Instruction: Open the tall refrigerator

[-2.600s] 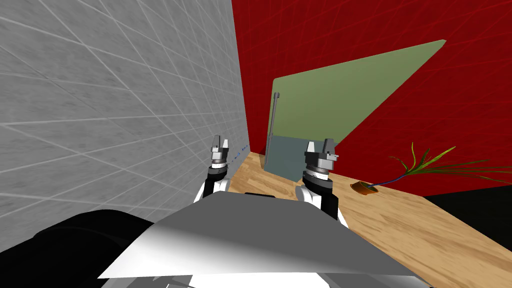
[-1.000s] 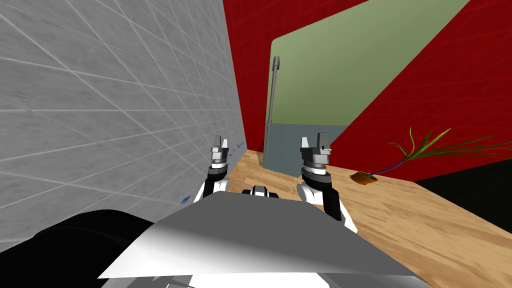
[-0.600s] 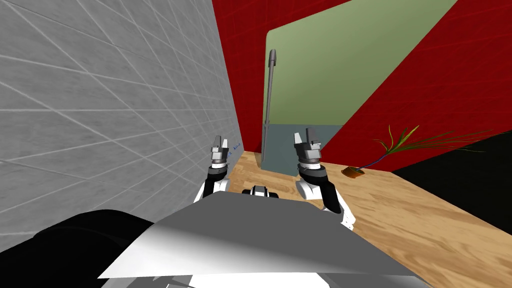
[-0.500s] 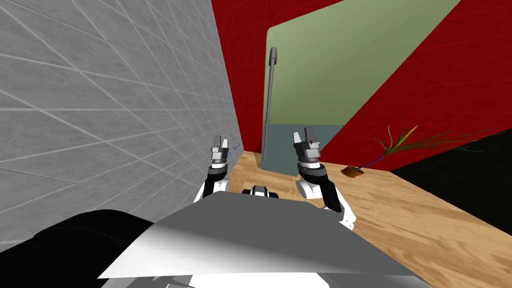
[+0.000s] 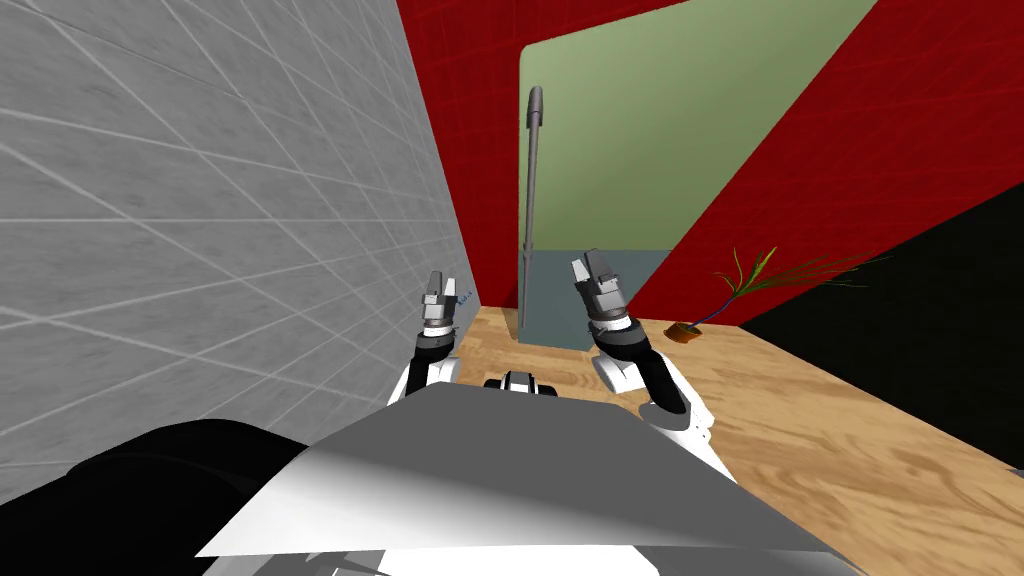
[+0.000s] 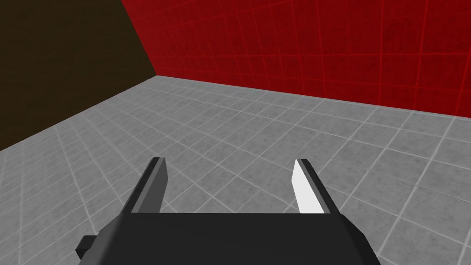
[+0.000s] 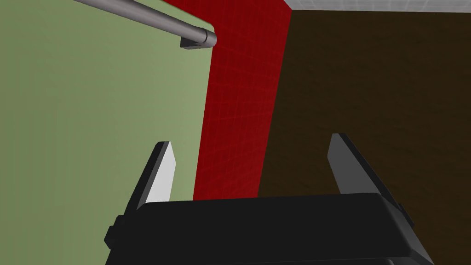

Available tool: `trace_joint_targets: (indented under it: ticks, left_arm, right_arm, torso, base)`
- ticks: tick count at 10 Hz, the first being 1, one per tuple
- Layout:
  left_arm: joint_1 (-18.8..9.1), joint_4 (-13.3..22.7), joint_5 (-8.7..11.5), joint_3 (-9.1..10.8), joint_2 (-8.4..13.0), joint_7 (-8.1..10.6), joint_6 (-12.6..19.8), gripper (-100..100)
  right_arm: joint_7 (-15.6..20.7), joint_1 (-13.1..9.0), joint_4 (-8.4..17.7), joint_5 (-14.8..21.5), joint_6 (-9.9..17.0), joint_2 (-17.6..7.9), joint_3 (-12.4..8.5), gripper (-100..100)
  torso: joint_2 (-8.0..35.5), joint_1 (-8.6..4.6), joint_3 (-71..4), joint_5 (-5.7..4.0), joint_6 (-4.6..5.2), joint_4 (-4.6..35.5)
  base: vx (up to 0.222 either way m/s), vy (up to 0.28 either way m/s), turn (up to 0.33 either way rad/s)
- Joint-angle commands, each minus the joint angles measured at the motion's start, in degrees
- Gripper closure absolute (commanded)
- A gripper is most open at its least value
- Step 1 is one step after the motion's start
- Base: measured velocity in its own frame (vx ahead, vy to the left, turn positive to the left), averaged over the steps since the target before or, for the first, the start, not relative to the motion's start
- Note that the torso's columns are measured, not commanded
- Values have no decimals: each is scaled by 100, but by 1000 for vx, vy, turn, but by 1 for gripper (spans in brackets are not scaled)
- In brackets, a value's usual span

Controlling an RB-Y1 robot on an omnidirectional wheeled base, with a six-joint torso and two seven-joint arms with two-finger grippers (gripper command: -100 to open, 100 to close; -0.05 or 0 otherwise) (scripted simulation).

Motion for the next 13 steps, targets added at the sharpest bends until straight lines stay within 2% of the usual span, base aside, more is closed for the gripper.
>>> trace_joint_targets:
  ticks: [1, 2, 3, 4, 5, 6, 7, 8, 9, 10, 11, 12, 13]
  left_arm:
    - [-1, 0, 0, 0, 0, 0, 0, 0]
    - [-1, 0, 0, 0, 0, 0, 0, 0]
    - [-2, 0, 0, 0, 0, 0, 0, 0]
    - [-1, 0, 0, 0, 0, 0, 0, 0]
    - [-1, 0, 0, 0, 0, 0, 0, 0]
    - [-1, 0, 0, 0, 0, 0, 0, 0]
    - [-2, 0, 0, 0, 0, 0, 0, 0]
    - [-1, 0, 0, 0, 0, 0, 0, 0]
    - [-2, 0, 0, 0, 0, 0, 0, 0]
    - [-1, 0, 0, 0, 0, 0, 0, 0]
    - [-2, 0, 0, 0, 0, 0, 0, 0]
    - [-1, 0, 0, 0, 0, 0, 0, 0]
    - [-2, 0, 0, 0, 0, 0, 0, 0]
  right_arm:
    - [115, -398, -45, 32, 316, -417, 144, -100]
    - [115, -398, -45, 32, 316, -481, 144, -100]
    - [195, -596, -84, 61, 484, -699, 250, -100]
    - [195, -596, -84, 61, 484, -751, 250, -100]
    - [277, -798, -120, 90, 656, -976, 358, -100]
    - [277, -798, -120, 90, 656, -1028, 358, -100]
    - [361, -1004, -149, 120, 832, -1262, 469, -100]
    - [361, -1004, -149, 120, 832, -1312, 469, -100]
    - [446, -1215, -170, 150, 1012, -1535, 581, -100]
    - [446, -1215, -170, 150, 1012, -1600, 581, -100]
    - [533, -1428, -183, 180, 1194, -1819, 695, -100]
    - [533, -1428, -183, 180, 1194, -1890, 695, -100]
    - [621, -1644, -187, 211, 1379, -2106, 809, -100]
  torso:
    - [8, -4, 4, -1, -5, 2]
    - [12, -5, 8, -2, -1, 4]
    - [19, -9, 12, -3, -2, 5]
    - [12, -7, 8, -2, 0, 4]
    - [9, -8, 5, -2, -3, 2]
    - [1, 0, 0, 0, 0, 0]
    - [9, -3, 5, -1, -4, 2]
    - [6, -7, 4, -2, 0, 2]
    - [10, -7, 6, -3, -3, 2]
    - [4, -2, 3, -1, 1, 2]
    - [13, -2, 7, 0, -4, 3]
    - [9, 2, 6, 0, -1, 3]
    - [11, -5, 7, -1, -3, 3]
  base:
    - [84, 61, -150]
    - [61, 52, -87]
    - [76, 52, -179]
    - [75, 45, -113]
    - [93, 65, -207]
    - [68, 58, -92]
    - [81, 49, -186]
    - [76, 50, -106]
    - [93, 66, -229]
    - [67, 66, -88]
    - [74, 81, -161]
    - [67, 71, -112]
    - [80, 67, -214]
